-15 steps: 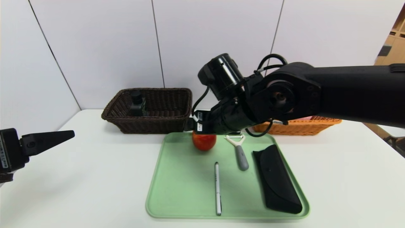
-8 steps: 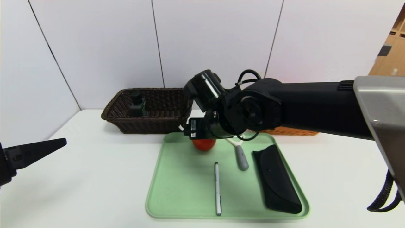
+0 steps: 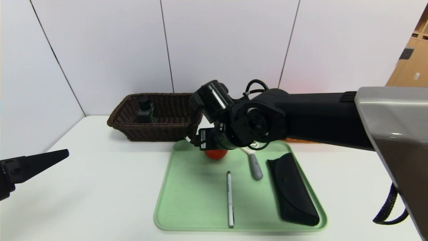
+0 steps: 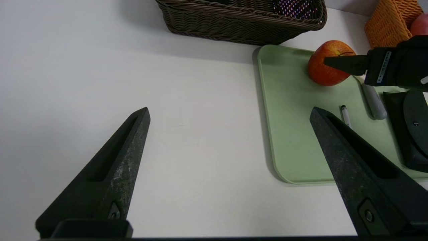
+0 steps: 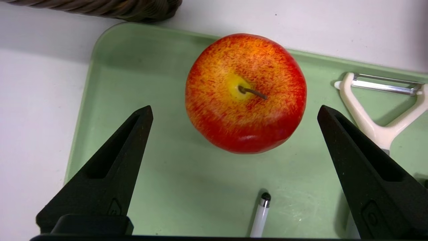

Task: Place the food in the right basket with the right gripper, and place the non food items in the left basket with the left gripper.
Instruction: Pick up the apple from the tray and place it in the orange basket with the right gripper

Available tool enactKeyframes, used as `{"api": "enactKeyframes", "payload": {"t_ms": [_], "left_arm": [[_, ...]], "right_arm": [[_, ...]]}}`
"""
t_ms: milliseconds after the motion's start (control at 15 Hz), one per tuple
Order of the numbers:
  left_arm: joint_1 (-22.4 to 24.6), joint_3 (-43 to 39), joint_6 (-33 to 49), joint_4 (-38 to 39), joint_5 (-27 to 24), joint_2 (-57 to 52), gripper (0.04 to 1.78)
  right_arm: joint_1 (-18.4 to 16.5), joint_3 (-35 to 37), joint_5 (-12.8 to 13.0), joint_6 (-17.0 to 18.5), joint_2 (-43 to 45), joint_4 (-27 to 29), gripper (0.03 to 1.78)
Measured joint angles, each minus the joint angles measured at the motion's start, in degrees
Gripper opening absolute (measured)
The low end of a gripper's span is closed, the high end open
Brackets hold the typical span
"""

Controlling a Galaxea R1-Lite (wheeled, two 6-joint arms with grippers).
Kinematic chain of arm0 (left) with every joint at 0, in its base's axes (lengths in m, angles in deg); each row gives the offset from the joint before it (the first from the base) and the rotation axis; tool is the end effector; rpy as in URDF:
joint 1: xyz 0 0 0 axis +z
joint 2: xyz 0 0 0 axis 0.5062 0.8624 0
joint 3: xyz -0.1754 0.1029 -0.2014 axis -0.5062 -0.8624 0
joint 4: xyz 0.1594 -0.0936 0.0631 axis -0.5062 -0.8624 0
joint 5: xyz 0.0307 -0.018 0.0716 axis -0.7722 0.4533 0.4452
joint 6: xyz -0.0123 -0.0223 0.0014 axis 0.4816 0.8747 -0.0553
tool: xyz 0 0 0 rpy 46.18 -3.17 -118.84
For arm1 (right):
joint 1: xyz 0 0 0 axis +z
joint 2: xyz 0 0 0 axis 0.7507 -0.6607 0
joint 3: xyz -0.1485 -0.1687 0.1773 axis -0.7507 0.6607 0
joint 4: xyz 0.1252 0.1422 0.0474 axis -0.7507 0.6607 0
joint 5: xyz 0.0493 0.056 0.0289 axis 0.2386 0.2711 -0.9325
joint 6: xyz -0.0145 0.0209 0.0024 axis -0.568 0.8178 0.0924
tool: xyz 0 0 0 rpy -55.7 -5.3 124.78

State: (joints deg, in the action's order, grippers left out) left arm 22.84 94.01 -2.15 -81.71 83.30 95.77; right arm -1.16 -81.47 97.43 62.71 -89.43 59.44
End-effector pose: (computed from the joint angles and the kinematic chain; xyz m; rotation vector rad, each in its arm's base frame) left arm 0.1048 -0.0154 0.2441 -0.2483 0.3700 -0.1382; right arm 0.3052 0.3185 0.1724 -0.0091 0.7399 0.2430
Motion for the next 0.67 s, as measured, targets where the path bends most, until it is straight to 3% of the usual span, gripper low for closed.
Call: {"api": "enactKeyframes", "payload": {"t_ms": [267, 667], "left_arm": [[0.00, 0.04, -0.09, 0.20, -0.65, 0.33, 1.69], [0.00, 0.06, -0.20, 0.43, -0.94, 1.55, 1.69]], "right_arm": [[-0.20, -0.37, 1.80, -0.61, -1.83, -1.27, 1.70], [-2.10, -0.41, 1.90, -1.94, -4.63, -4.47, 1.70]]}}
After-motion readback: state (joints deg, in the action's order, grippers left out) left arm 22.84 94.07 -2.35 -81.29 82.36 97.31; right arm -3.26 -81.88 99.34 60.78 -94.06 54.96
